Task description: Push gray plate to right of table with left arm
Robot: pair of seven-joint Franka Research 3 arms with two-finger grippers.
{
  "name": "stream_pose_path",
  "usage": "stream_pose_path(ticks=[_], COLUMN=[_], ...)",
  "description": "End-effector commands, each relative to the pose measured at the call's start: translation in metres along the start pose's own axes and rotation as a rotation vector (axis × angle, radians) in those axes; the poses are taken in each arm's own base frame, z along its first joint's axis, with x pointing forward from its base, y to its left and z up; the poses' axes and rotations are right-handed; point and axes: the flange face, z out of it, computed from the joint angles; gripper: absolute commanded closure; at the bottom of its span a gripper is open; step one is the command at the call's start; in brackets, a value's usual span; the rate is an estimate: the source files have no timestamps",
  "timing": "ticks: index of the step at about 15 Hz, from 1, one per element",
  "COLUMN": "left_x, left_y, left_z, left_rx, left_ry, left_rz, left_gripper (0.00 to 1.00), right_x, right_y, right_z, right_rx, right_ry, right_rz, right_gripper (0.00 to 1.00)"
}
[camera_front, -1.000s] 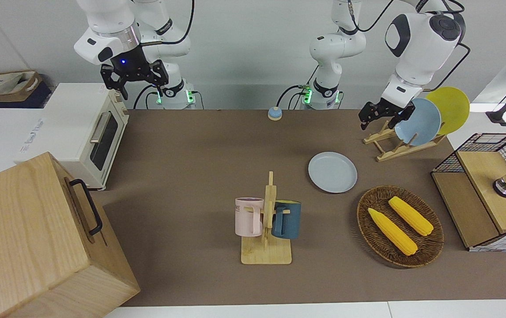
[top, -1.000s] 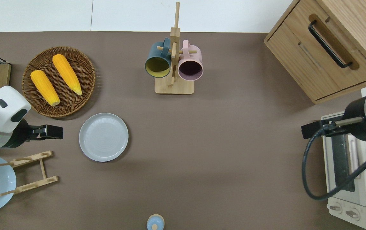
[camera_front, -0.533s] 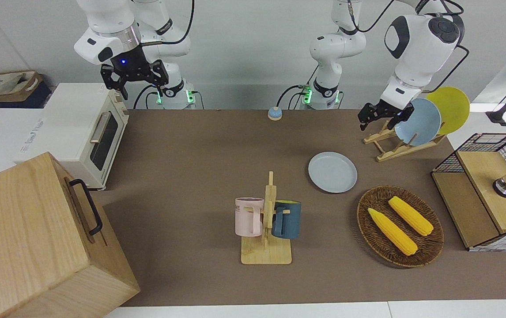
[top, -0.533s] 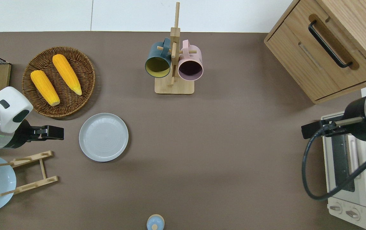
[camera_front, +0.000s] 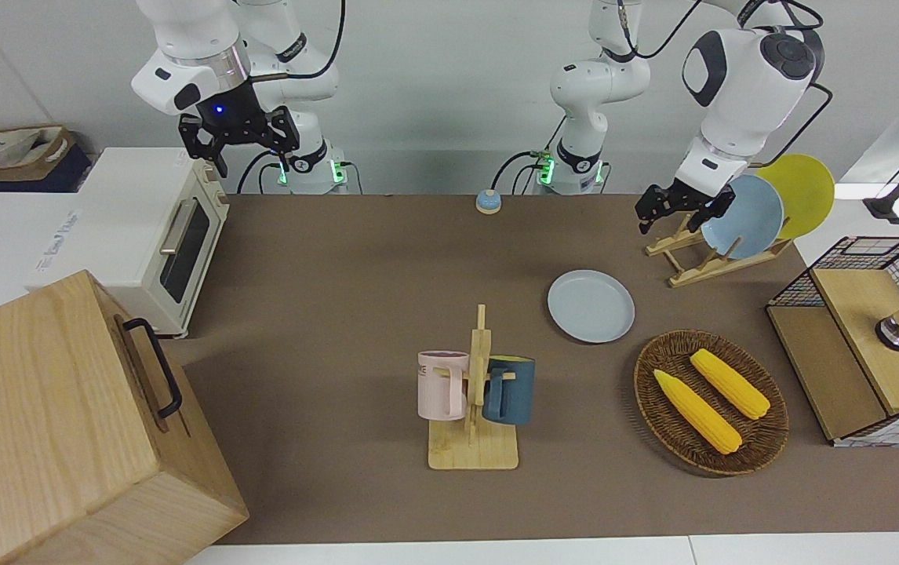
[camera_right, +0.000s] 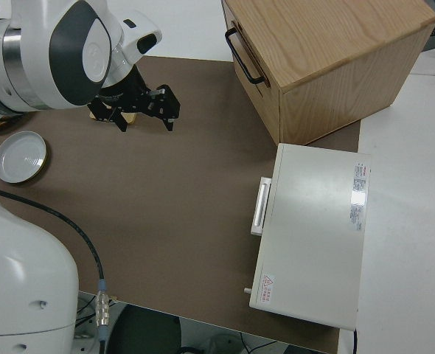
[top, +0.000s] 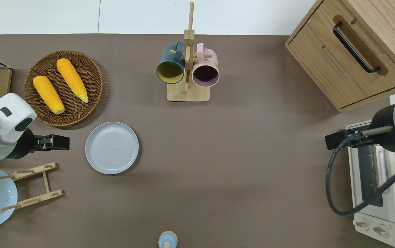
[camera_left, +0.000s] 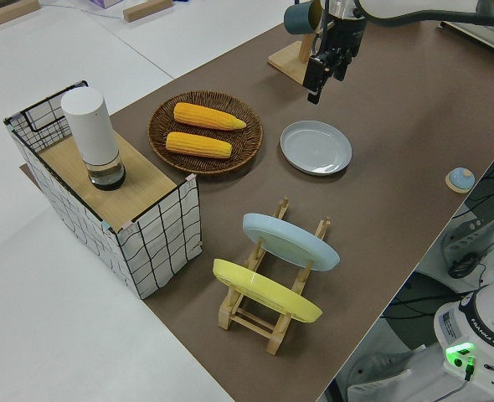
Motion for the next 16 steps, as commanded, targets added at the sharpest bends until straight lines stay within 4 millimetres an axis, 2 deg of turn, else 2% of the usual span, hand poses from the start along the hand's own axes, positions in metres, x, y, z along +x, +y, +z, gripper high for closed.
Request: stream_pose_path(ticks=[1, 7, 13, 16], left_x=[0.000, 0.000, -0.005, -0.009], left_y=[-0.006, -0.007, -0.009, 0.002], left_z=[0.007, 0.015, 0.056, 0.069], left_rx=[-0.006, -0.005, -0.003, -0.001], left_ry=[0.004, 0.000, 0.000, 0.009], left_rz=[-0.023, -0.035, -0.104, -0.138], left_gripper=[0.00, 0.00, 0.00, 0.00], right_x=[-0.003, -0.003, -0.003, -0.003], right_y=[0.002, 0.002, 0.002, 0.001], right_z=[-0.004, -0.004, -0.004, -0.004], right_rx=[0.010, 0.010, 0.010, 0.010], right_ry=[-0.004, -0.004, -0.004, -0.004], right_rz=[0.007, 0.007, 0.007, 0.006], right_gripper=[0.017, 0.017, 0.017, 0.017])
